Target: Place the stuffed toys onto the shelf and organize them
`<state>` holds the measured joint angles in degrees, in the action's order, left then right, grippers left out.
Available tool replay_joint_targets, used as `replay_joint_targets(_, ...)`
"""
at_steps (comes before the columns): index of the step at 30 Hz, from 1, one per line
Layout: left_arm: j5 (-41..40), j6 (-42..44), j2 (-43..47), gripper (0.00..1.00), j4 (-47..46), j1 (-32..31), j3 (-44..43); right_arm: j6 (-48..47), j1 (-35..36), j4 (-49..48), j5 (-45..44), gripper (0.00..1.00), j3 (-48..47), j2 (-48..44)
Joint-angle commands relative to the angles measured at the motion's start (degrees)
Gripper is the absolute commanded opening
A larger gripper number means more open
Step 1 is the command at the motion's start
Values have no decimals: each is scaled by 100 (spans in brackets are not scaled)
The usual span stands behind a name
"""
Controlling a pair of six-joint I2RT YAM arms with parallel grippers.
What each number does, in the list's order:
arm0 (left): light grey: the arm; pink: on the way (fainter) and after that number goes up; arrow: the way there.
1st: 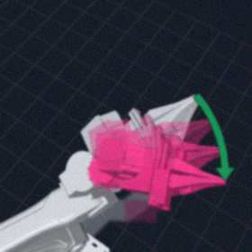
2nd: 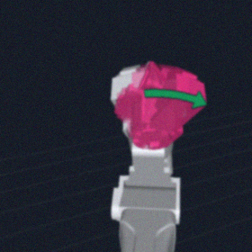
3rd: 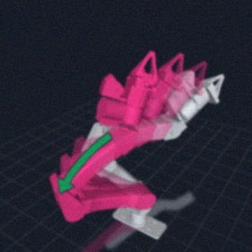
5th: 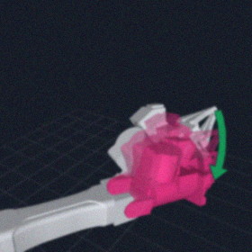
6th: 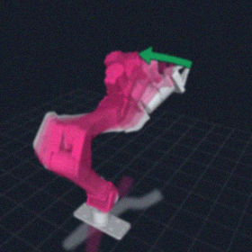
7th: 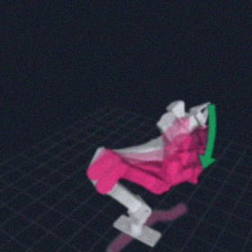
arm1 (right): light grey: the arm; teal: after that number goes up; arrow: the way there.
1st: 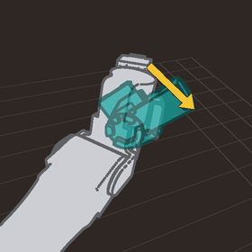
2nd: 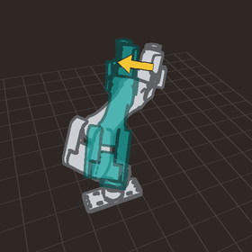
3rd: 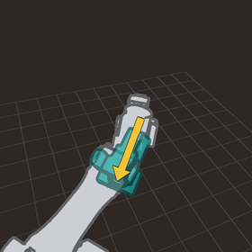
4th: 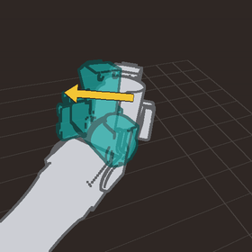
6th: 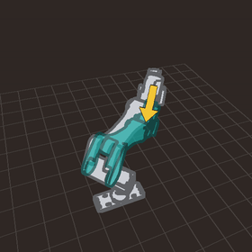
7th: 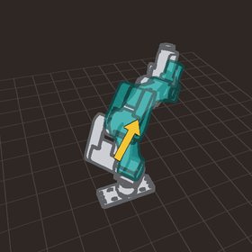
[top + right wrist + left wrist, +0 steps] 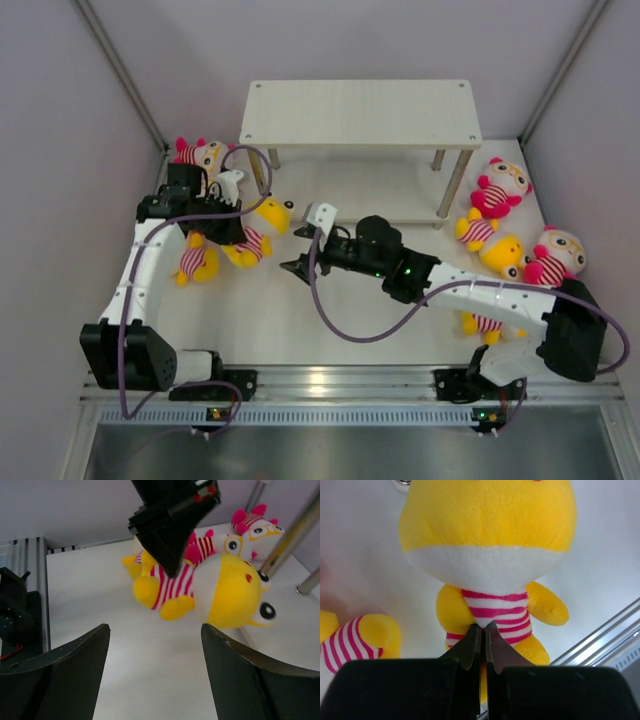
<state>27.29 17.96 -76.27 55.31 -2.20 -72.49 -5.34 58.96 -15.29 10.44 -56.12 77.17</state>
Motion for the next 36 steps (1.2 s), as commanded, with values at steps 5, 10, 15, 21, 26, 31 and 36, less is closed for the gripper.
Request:
replay_joint_targets(5, 496, -591, 385, 0, 586, 26, -362, -336, 722, -387, -866, 76, -1225, 1080)
replay_joint_targets(10, 725, -644, 341, 0, 578, 26, -503, -546, 915, -27, -1500, 78, -1630, 1581)
replay_joint_targets(15, 822, -653, 358, 0, 578, 26, -512, -625, 960, 288, -1738, 79, -1815, 1951)
replay_joint_targets(21, 901, -635, 376, 0, 586, 26, -521, -793, 977, 562, -2019, 79, -2096, 2539)
replay_joint_targets(26, 928, -627, 350, 0, 612, 26, -521, -758, 986, 755, -2537, 45, -2316, 2734)
replay_joint_targets(31, 928, -583, 358, 0, 630, 35, -494, -871, 968, 597, -2451, 0, -2140, 2470)
replay_joint_targets(36, 156, -241, 306, 51, 1059, 35, -985, -1134, 715, 1422, -1476, 0, -2132, 1953)
